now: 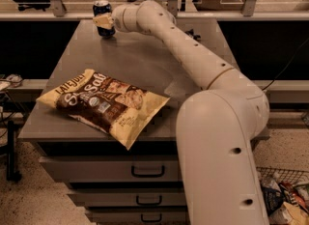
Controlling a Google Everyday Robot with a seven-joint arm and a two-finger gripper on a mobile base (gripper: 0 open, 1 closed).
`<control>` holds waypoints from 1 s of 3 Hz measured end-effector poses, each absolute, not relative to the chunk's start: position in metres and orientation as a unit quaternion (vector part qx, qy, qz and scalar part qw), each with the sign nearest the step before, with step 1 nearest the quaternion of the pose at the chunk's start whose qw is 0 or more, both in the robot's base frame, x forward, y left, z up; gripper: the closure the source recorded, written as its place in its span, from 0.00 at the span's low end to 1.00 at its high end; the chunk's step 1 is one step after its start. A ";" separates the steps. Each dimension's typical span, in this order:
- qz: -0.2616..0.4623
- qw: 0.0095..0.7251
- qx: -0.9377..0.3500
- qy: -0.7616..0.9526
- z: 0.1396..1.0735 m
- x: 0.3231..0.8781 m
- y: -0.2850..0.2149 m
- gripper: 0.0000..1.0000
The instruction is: Pick pepsi can
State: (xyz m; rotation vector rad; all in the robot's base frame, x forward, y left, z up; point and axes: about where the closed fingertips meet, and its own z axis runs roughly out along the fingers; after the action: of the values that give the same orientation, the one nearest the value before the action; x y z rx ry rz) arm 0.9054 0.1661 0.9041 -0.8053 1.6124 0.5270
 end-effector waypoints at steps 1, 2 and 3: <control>0.230 0.601 -0.348 0.682 0.919 0.885 0.146 0.85; 0.240 0.593 -0.368 0.674 0.932 0.842 0.116 1.00; 0.270 0.575 -0.390 0.666 0.943 0.797 0.076 1.00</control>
Offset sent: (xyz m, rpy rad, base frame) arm -0.1243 -0.1067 0.0448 -0.0265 -0.0202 0.1189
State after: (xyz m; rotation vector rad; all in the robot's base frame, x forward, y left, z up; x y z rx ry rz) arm 0.7973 0.0764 0.9425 -0.9125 1.5609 0.6325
